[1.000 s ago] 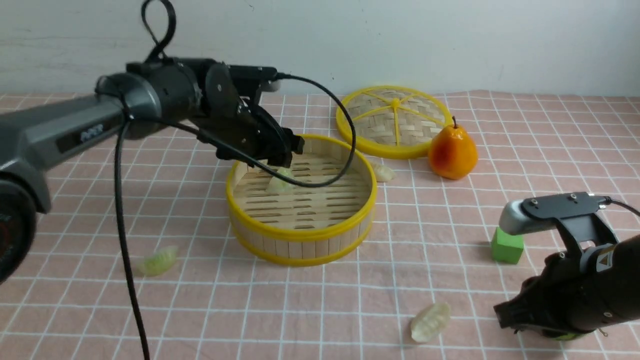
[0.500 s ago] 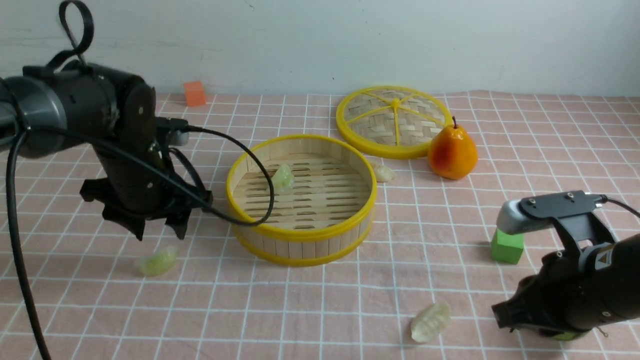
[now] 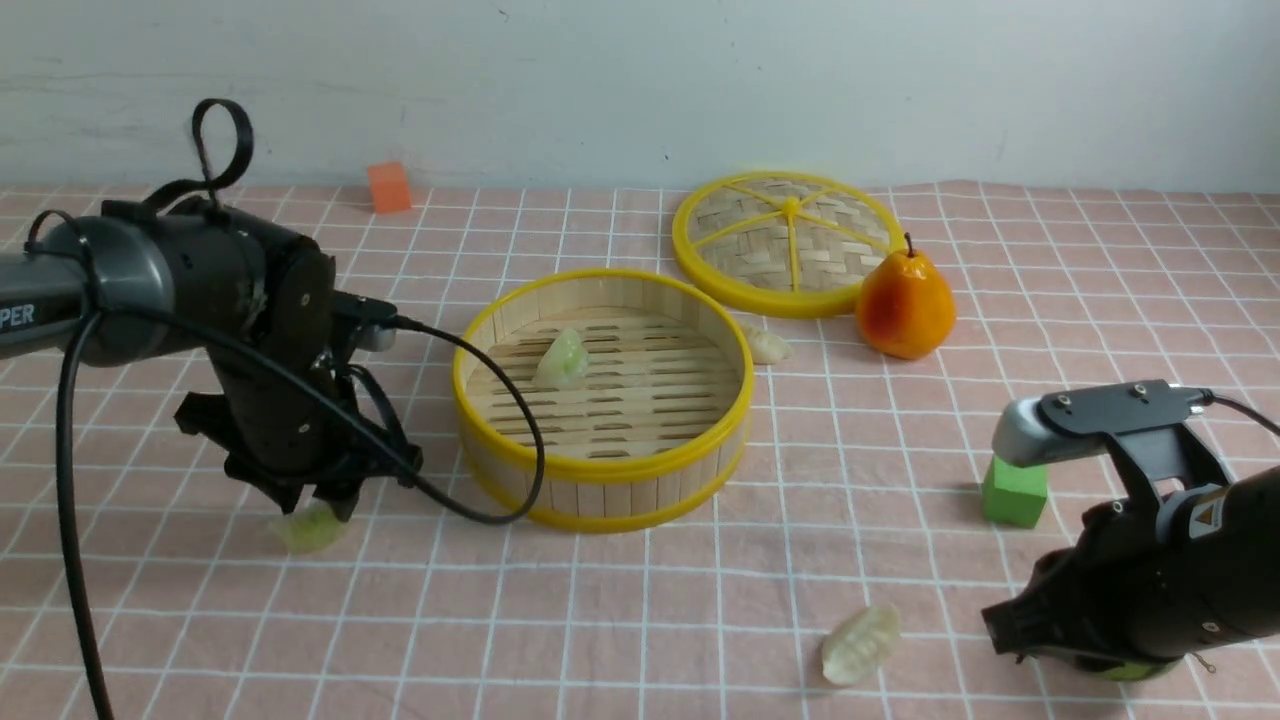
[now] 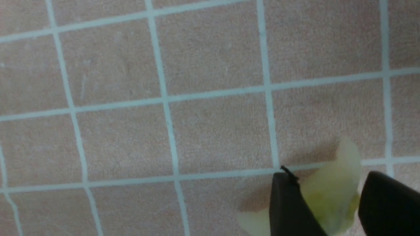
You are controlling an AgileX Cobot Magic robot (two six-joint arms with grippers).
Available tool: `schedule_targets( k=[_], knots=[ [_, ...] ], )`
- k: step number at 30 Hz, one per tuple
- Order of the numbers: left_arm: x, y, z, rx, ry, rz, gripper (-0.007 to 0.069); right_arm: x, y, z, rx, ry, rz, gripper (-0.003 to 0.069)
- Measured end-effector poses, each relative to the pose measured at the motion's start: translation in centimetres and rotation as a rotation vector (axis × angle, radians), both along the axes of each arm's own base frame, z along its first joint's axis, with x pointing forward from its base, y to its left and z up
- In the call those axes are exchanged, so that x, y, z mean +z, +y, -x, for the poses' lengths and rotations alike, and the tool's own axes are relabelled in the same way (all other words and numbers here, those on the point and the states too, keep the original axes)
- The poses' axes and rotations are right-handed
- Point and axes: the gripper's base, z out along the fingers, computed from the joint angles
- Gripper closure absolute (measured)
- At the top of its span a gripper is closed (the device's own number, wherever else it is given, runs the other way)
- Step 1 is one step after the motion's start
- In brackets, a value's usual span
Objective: Put the dumplings into the steamer on the table with the pink tablecloth.
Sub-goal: 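Reach for and grasp a dumpling on the table with the left gripper, then place the dumpling into the bamboo steamer basket with the left gripper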
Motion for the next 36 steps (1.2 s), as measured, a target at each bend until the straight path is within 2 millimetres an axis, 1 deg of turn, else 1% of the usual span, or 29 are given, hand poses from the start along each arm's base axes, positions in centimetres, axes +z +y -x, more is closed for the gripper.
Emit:
schedule_targets(
  k=[2, 3, 4, 6, 10, 11, 12, 13, 14, 15, 16, 17, 18, 19, 21, 22, 23, 25, 27, 28, 29, 30, 32, 34, 35, 36],
  knots=[
    [-0.2, 0.0, 0.1, 0.007, 0.021, 0.002, 0.0396, 0.0, 0.0, 0.0, 0.002, 0.000, -0.001, 0.0606],
    [-0.2, 0.0, 0.2, 0.013, 0.030, 0.006, 0.0440, 0.0, 0.0, 0.0, 0.004, -0.001, 0.000, 0.0606],
    [-0.2, 0.0, 0.2, 0.015, 0.037, 0.007, 0.0462, 0.0, 0.0, 0.0, 0.008, -0.002, 0.000, 0.0606],
    [-0.2, 0.0, 0.2, 0.017, 0.038, 0.011, 0.0467, 0.0, 0.0, 0.0, 0.013, -0.004, 0.002, 0.0606],
    [1.0, -0.4, 0.1, 0.053, 0.057, 0.055, 0.0467, 0.0, 0.1, 0.0, 0.018, -0.011, 0.001, 0.0602],
    [2.4, -0.9, -0.1, 0.061, 0.029, 0.100, 0.0467, 0.1, 0.1, -0.1, 0.018, -0.015, 0.000, 0.0601],
    [2.6, -1.0, -0.1, 0.060, 0.025, 0.107, 0.0467, 0.1, 0.1, -0.1, 0.017, -0.016, 0.000, 0.0601],
    [4.9, -1.9, -0.3, 0.049, -0.030, 0.179, 0.0467, 0.1, 0.1, -0.1, 0.015, -0.023, 0.000, 0.0598],
    [5.9, -2.4, -0.2, 0.040, -0.056, 0.214, 0.0467, 0.1, 0.1, -0.2, 0.014, -0.028, -0.001, 0.0597],
    [6.0, -2.5, -0.3, 0.038, -0.060, 0.216, 0.0467, 0.1, 0.1, -0.2, 0.014, -0.029, -0.001, 0.0596],
    [8.0, -3.8, -0.3, 0.019, -0.120, 0.289, 0.0467, 0.1, 0.1, -0.2, 0.011, -0.035, -0.002, 0.0596],
    [9.2, -5.1, -0.3, 0.006, -0.165, 0.360, 0.0467, 0.1, 0.1, -0.2, 0.011, -0.036, -0.002, 0.0596],
    [9.2, -5.3, -0.3, 0.004, -0.170, 0.369, 0.0467, 0.1, 0.1, -0.2, 0.011, -0.036, -0.002, 0.0595],
    [10.0, -7.2, -0.3, -0.033, -0.228, 0.429, 0.0467, 0.2, 0.1, -0.3, 0.011, -0.037, -0.002, 0.0595],
    [9.6, -9.0, -0.6, -0.080, -0.273, 0.448, 0.0467, 0.2, 0.1, -0.3, 0.011, -0.037, -0.002, 0.0594],
    [9.4, -9.2, -0.6, -0.085, -0.275, 0.448, 0.0467, 0.2, 0.1, -0.3, 0.011, -0.037, -0.002, 0.0594],
    [8.4, -10.2, -0.9, -0.110, -0.277, 0.442, 0.0467, 0.2, 0.1, -0.3, 0.011, -0.037, -0.002, 0.0594],
    [6.5, -10.9, -1.5, -0.124, -0.265, 0.420, 0.0467, 0.2, 0.1, -0.3, 0.011, -0.038, -0.002, 0.0594],
    [4.5, -11.0, -2.1, -0.128, -0.246, 0.394, 0.0463, 0.2, 0.1, -0.3, 0.010, -0.039, -0.002, 0.0594],
    [4.3, -11.1, -2.1, -0.128, -0.243, 0.393, 0.0461, 0.2, 0.1, -0.3, 0.010, -0.039, -0.002, 0.0594],
    [3.5, -11.0, -2.3, -0.127, -0.232, 0.381, 0.0432, 0.2, 0.1, -0.3, 0.010, -0.039, -0.002, 0.0594],
    [3.4, -11.0, -2.4, -0.127, -0.233, 0.381, 0.0407, 0.2, 0.1, -0.3, 0.010, -0.039, -0.002, 0.0594],
    [3.4, -11.1, -2.4, -0.125, -0.237, 0.386, 0.0309, 0.1, 0.1, -0.2, 0.014, -0.031, 0.000, 0.0589],
    [3.7, -11.1, -2.4, -0.123, -0.244, 0.393, 0.0268, 0.1, 0.1, -0.1, 0.018, -0.023, 0.002, 0.0582],
    [4.6, -11.0, -2.2, -0.123, -0.264, 0.403, 0.0218, 0.2, 0.2, -0.2, 0.030, 0.002, 0.005, 0.0564],
    [5.0, -11.0, -2.1, -0.125, -0.272, 0.406, 0.0209, 0.3, 0.2, -0.3, 0.036, 0.013, 0.005, 0.0550]
  ],
)
